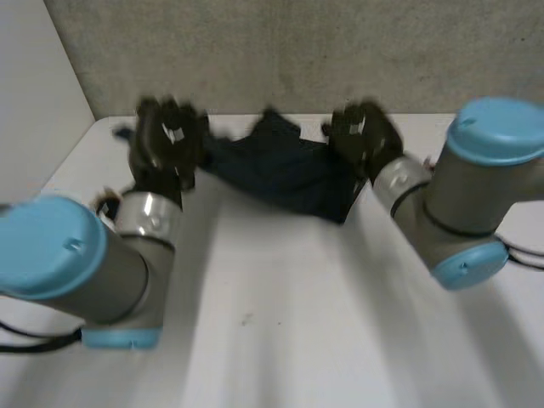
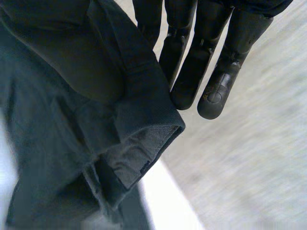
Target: Fold the shorts.
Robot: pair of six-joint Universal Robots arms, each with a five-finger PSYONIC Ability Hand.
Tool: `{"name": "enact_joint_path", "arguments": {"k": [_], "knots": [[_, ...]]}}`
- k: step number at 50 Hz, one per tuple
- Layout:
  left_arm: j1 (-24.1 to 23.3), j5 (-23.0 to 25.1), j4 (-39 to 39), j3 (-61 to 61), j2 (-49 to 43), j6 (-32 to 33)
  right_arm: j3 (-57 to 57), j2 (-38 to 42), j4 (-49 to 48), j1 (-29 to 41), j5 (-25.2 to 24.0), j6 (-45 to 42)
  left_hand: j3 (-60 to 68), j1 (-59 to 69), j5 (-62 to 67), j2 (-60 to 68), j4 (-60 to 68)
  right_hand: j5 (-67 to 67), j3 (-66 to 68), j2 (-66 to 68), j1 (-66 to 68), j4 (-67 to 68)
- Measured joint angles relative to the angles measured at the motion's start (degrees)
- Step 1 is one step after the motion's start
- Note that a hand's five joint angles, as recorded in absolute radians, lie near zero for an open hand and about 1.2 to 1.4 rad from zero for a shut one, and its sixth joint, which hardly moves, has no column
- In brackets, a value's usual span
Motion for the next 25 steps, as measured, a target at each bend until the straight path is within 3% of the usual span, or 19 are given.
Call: {"name": "enact_joint_path", "arguments": {"k": [7,12,13,14,16,20,25], "knots": [[-2.0,0.3,-5.0,-2.9,-4.9,-0.9,3.1,2.7,7.2,-0.1,-0.1,-0.6,0.0,0.0,0.0,0.0,0.0,0.0,0.2,0.0,0.0,0.0],[-2.4,0.7,-8.7,-3.8,-5.9,-2.3,7.9,-0.2,8.9,-0.6,-0.3,-0.2,-1.2,-0.5,-0.7,-1.6,-1.5,0.0,0.4,0.0,0.0,0.0],[-2.1,0.7,-9.5,-4.0,-5.8,-3.3,9.5,-1.6,8.9,-0.7,-0.4,0.1,-14.4,-14.5,-13.5,-14.7,-15.0,0.0,0.4,0.0,0.0,0.0],[-2.0,0.7,-9.6,-4.1,-5.8,-3.4,9.8,-1.9,8.9,-0.8,-0.4,0.1,-17.9,-18.5,-17.0,-18.3,-18.6,0.0,0.4,0.0,0.0,0.0],[-1.2,0.8,-10.5,-4.5,-5.5,-5.0,12.2,-4.2,8.7,-0.9,-0.5,0.6,-38.1,-38.1,-37.2,-38.6,-39.2,0.0,0.5,0.0,0.0,0.0],[0.3,0.9,-11.0,-5.0,-5.2,-7.0,15.7,-7.5,8.5,-1.2,-0.6,1.5,-45.8,-42.8,-45.4,-46.3,-47.3,0.0,0.5,0.0,0.0,0.0],[3.2,0.9,-11.7,-5.7,-5.1,-9.5,19.8,-10.7,8.0,-2.4,-1.3,3.5,-46.6,-42.8,-46.0,-46.9,-47.7,0.0,0.5,0.0,0.0,0.0]]}}
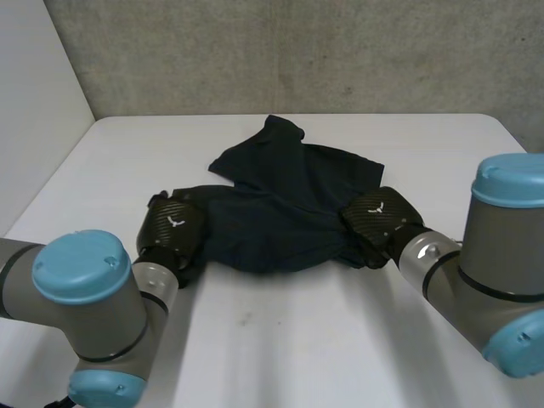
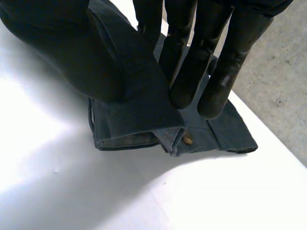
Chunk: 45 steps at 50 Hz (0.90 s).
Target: Fold the shorts.
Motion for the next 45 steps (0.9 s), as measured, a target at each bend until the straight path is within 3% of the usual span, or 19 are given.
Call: {"name": "enact_joint_path", "arguments": {"k": [13,19,20,22,23,28,32,37,45], "knots": [[4.2,0.0,-2.5,0.3,0.2,-8.3,5.2,-1.8,-4.4,-1.6,-3.2,3.8,0.4,0.4,0.8,0.5,0.5,0.0,0.0,0.0,0.0,0.0],[5.7,1.8,-5.6,0.9,1.1,-11.9,5.2,-1.7,-4.7,-1.6,-3.2,4.8,15.1,16.6,15.9,15.3,15.7,0.0,0.1,0.0,0.0,0.0],[6.4,3.6,-7.1,1.2,1.3,-13.1,5.2,-1.7,-4.8,-1.6,-3.2,5.0,29.0,31.2,29.4,29.3,29.6,0.0,0.1,0.0,0.0,0.0],[6.9,4.9,-8.1,1.5,1.4,-13.9,5.1,-1.7,-4.9,-1.6,-3.1,5.2,33.6,35.8,34.0,34.6,34.2,0.0,0.1,0.0,0.0,0.0],[7.7,7.8,-10.1,1.9,1.5,-15.4,5.1,-1.7,-5.0,-1.6,-3.1,5.3,42.8,43.4,43.2,43.2,43.4,0.0,0.1,0.0,0.0,0.0],[10.7,16.8,-16.4,3.8,1.8,-19.6,4.8,-2.1,-5.1,-1.6,-3.0,5.2,46.2,43.5,44.8,46.6,47.3,0.0,0.1,0.0,0.0,0.0],[12.5,20.2,-20.2,5.2,3.6,-20.9,4.2,-3.4,-4.8,-1.6,-2.8,4.8,46.2,43.5,44.8,46.7,47.4,0.0,0.1,0.0,0.0,0.0],[13.5,20.8,-23.2,6.7,8.3,-20.4,2.7,-6.3,-3.8,-1.7,-2.6,3.8,46.2,43.5,44.8,46.7,47.4,0.0,0.1,0.0,0.0,0.0],[13.5,18.5,-29.6,8.3,28.6,-8.5,-7.0,-17.2,9.0,-3.1,-1.8,-3.2,46.2,43.5,44.8,46.7,47.4,0.0,0.1,0.0,0.0,0.0]]}}
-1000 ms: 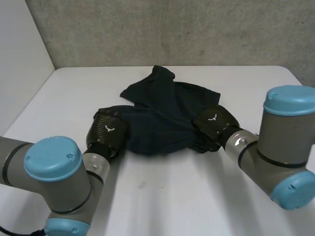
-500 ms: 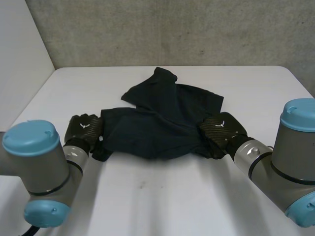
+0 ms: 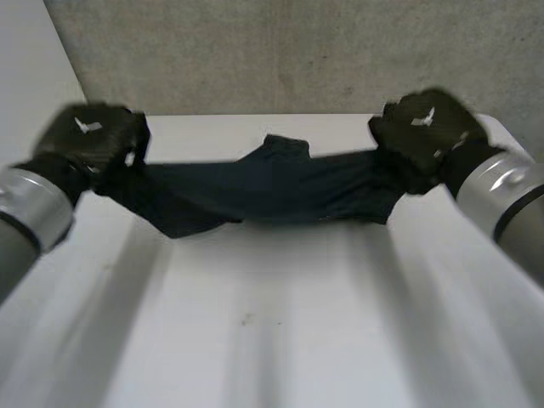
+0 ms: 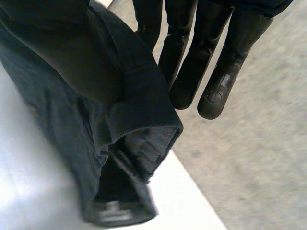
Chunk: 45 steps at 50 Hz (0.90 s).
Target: Fold the shorts.
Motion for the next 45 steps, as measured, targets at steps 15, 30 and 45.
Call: {"name": "enact_joint_path", "arguments": {"k": [15,30,45], "knots": [[-7.1,-3.8,-3.5,-0.7,2.5,8.1,-7.0,1.6,11.9,0.5,3.9,-5.4,0.2,0.0,0.0,0.1,0.0,0.0,0.0,0.0,0.0,0.0],[-14.9,-9.5,5.7,19.0,-31.3,19.0,-2.6,17.1,11.8,0.4,11.2,-12.2,0.3,0.0,0.0,0.2,0.0,0.0,0.0,0.0,0.0,0.0],[-17.9,-12.4,17.2,50.6,-58.2,24.8,-7.4,27.0,-7.9,-3.7,10.8,-1.5,0.3,0.0,0.0,0.2,0.0,0.0,0.0,0.0,0.0,0.0]]}}
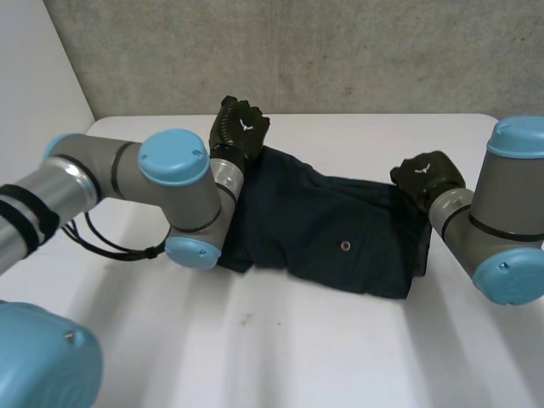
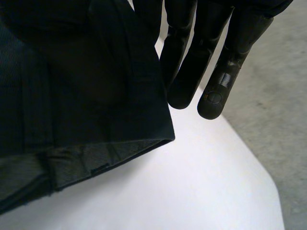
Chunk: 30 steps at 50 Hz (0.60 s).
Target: Fold the shorts.
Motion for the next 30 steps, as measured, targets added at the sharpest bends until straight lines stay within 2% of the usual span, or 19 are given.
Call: {"name": "enact_joint_path", "arguments": {"k": [7,14,15,20,22,27,30], "knots": [[0.2,-0.2,0.2,6.8,-5.4,-0.4,-1.6,1.8,-9.3,-0.8,-1.1,2.2,0.0,0.0,0.0,0.0,0.0,0.0,0.0,0.0,0.1,0.0],[1.2,-0.3,3.0,13.8,-4.5,-0.6,-10.0,2.1,-12.1,-0.3,-2.3,1.3,0.1,0.0,0.0,0.1,0.0,0.0,0.0,0.0,0.2,0.0],[1.8,-0.6,5.1,17.0,-2.6,-0.6,-17.2,1.7,-13.5,-0.1,-2.6,0.9,0.1,0.0,0.0,0.1,0.0,0.0,0.0,0.0,0.2,0.0],[2.9,-1.7,9.6,20.2,4.1,-1.7,-27.5,0.0,-16.9,0.0,-2.3,1.0,0.1,0.0,0.0,0.1,0.0,0.0,0.0,0.0,0.2,0.0],[3.4,-2.4,11.9,19.5,9.9,-3.5,-32.7,-1.9,-19.7,0.1,-1.7,1.2,0.1,0.0,0.0,0.1,0.0,0.0,0.0,0.0,0.2,0.0],[4.2,-2.7,13.2,14.1,17.8,-7.2,-34.7,-4.5,-21.2,0.2,-0.6,1.4,0.1,0.0,0.0,0.1,0.0,0.0,0.0,0.0,0.2,0.0],[4.9,-2.3,13.3,5.3,24.1,-10.8,-32.5,-6.0,-18.6,1.0,0.0,1.5,0.1,0.0,0.0,0.1,0.0,0.0,0.0,0.0,0.2,0.0]]}}
